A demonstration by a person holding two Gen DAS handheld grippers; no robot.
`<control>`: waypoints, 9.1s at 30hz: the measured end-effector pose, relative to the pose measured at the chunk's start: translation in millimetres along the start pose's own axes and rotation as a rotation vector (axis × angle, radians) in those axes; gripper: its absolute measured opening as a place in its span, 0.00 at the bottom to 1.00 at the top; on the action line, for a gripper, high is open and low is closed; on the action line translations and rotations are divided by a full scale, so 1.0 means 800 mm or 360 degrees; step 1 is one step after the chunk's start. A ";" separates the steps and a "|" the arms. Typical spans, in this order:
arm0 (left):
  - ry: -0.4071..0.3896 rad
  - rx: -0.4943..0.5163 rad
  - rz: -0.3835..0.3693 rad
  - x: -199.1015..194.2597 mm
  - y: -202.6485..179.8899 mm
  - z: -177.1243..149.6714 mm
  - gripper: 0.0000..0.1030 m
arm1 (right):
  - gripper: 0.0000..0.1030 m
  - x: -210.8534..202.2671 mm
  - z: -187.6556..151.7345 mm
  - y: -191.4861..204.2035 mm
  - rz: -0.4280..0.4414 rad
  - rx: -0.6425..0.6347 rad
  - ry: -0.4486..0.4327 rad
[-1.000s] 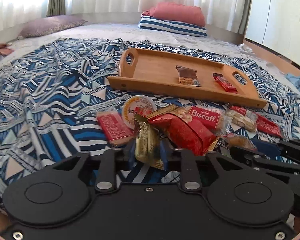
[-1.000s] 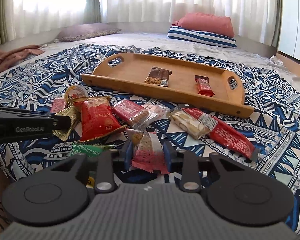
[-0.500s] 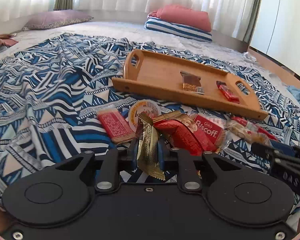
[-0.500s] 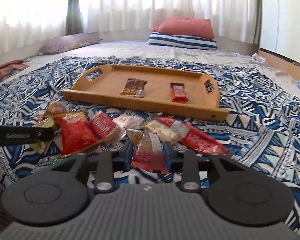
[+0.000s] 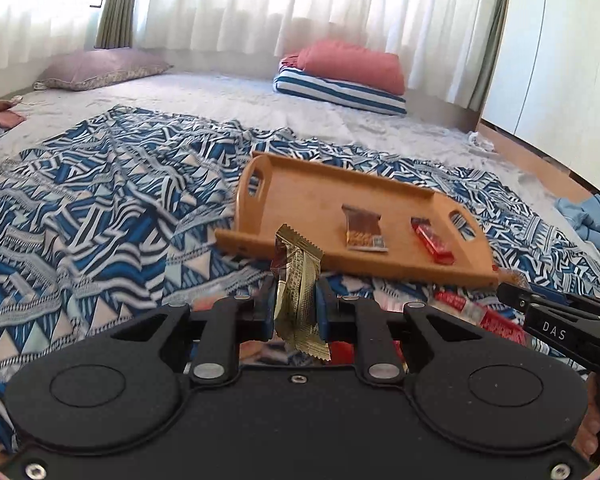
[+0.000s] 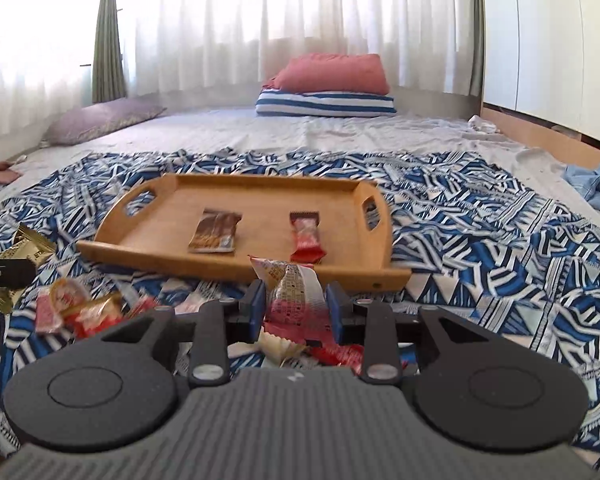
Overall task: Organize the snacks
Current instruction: 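Carry the gold wrapper and pink packet over the wooden tray with both tools, then lower the gold wrapper onto the tray and open the left tool while the right tool lowers the pink packet, then open the right tool and withdraw both tools back toward the snack pile, then grasp the red chip bag with the left tool while the right tool grasps a long red bar, then carry the red chip bag and red bar over the wooden tray with both tools, then lower both snacks into the tray and open the left tool, then the right tool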
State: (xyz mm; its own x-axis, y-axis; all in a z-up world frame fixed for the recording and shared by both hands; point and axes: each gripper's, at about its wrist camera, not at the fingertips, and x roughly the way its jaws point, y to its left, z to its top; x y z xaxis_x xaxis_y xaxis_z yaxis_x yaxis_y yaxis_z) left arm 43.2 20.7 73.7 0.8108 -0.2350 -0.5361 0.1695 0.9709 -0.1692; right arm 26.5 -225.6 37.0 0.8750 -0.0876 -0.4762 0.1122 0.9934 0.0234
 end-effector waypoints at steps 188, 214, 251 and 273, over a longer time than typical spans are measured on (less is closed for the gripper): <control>0.0093 0.0028 -0.0051 0.059 -0.066 -0.065 0.50 | 0.25 0.036 -0.045 0.013 0.0148 -0.0337 0.0259; 0.0045 0.0069 -0.0097 0.042 -0.057 -0.027 0.49 | 0.24 -0.003 -0.008 -0.002 -0.0099 -0.0289 0.0015; 0.0322 0.0322 -0.0321 0.237 0.011 0.128 0.50 | 0.25 0.150 0.076 0.014 0.0064 0.0057 0.0151; 0.0423 0.0333 -0.0324 0.281 0.022 0.123 0.50 | 0.26 0.196 0.062 0.035 0.0060 -0.0004 0.0225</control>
State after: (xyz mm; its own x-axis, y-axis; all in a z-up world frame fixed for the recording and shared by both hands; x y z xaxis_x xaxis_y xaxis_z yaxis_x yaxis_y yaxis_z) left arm 283.8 -10.3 31.4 0.5800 -0.4008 -0.7092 0.4449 0.8851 -0.1365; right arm 189.9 -214.8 6.4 0.8035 -0.0391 -0.5940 0.0790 0.9960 0.0413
